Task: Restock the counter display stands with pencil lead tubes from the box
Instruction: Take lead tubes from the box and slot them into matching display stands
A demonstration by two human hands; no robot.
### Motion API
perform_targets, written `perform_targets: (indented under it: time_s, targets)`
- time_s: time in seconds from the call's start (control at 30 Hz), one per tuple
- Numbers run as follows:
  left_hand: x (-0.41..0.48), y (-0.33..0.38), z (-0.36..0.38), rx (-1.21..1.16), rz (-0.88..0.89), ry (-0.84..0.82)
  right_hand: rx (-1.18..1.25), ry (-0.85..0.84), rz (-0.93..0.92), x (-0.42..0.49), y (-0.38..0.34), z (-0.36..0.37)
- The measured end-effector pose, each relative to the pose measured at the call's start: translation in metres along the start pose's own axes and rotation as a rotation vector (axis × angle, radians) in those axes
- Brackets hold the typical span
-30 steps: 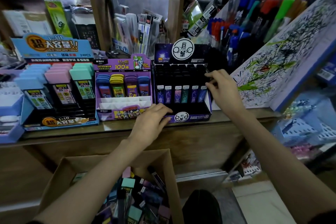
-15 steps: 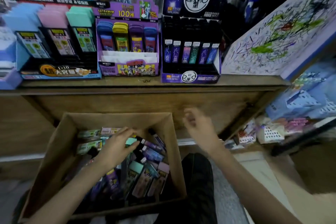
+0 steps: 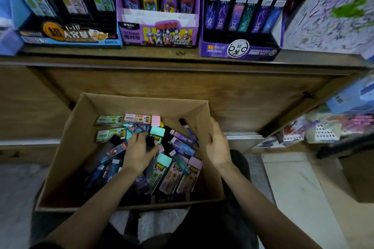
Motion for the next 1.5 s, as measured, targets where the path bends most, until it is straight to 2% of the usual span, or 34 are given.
perform_targets:
  time_s: [0.13, 0.23, 0.33, 0.4, 0.47, 0.53, 0.6, 0.67, 0.77, 0.87, 1.03, 1.17, 1.27, 1.33, 1.5]
  targets:
    - [-0.001, 0.017, 0.017, 0.172, 0.072, -0.003, -0.016, 0.022, -0.030, 0.000, -0.003, 0.001]
    - [-0.013, 0.031, 0.036, 0.307, 0.227, -0.066, -0.023, 0.022, -0.039, -0.001, -0.003, 0.000]
    - [-0.029, 0.039, 0.051, 0.318, 0.407, -0.176, -0.032, 0.011, -0.031, -0.003, -0.003, -0.001]
    - [-0.032, 0.034, 0.048, 0.261, 0.383, -0.206, -0.053, 0.004, -0.021, -0.005, -0.005, -0.001]
    - [-0.027, 0.025, 0.039, 0.160, 0.275, -0.221, -0.229, 0.088, -0.140, -0.008, -0.020, -0.007]
    - [-0.022, 0.015, 0.035, 0.091, 0.189, -0.260, -0.403, 0.131, -0.404, -0.017, -0.047, -0.002]
    - [-0.020, 0.010, 0.034, 0.094, 0.125, -0.283, -0.413, 0.006, -0.556, -0.024, -0.063, 0.020]
    - [-0.018, 0.008, 0.035, 0.123, 0.072, -0.288, -0.354, -0.161, -0.426, -0.022, -0.056, 0.047]
    - [-0.021, 0.007, 0.039, 0.205, 0.032, -0.324, -0.323, -0.336, -0.044, -0.012, -0.022, 0.080]
    - [-0.024, 0.005, 0.041, 0.325, 0.041, -0.342, -0.304, -0.424, 0.092, -0.007, -0.004, 0.097]
    - [-0.024, -0.006, 0.028, 0.235, -0.060, -0.274, -0.197, -0.487, 0.092, -0.001, -0.002, 0.107]
    - [-0.019, -0.021, 0.012, 0.058, -0.186, -0.168, -0.334, -0.536, 0.018, -0.003, 0.003, 0.111]
    - [-0.017, -0.026, 0.008, 0.005, -0.196, -0.155, -0.356, -0.521, 0.019, 0.000, 0.003, 0.115]
    - [-0.018, -0.026, 0.006, -0.045, -0.194, -0.155, -0.356, -0.495, 0.021, 0.001, 0.002, 0.115]
    - [-0.018, -0.028, 0.004, -0.077, -0.187, -0.147, -0.345, -0.301, 0.075, -0.008, 0.010, 0.107]
Point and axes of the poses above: each hand's wrist, its own x-axis towards the middle knuckle, its own z-axis out of the palm, y = z × x, the point moved 8 cm from there along x, towards the middle knuckle, and after that the axes turned 6 degrees about y, right-handed, at the moved point
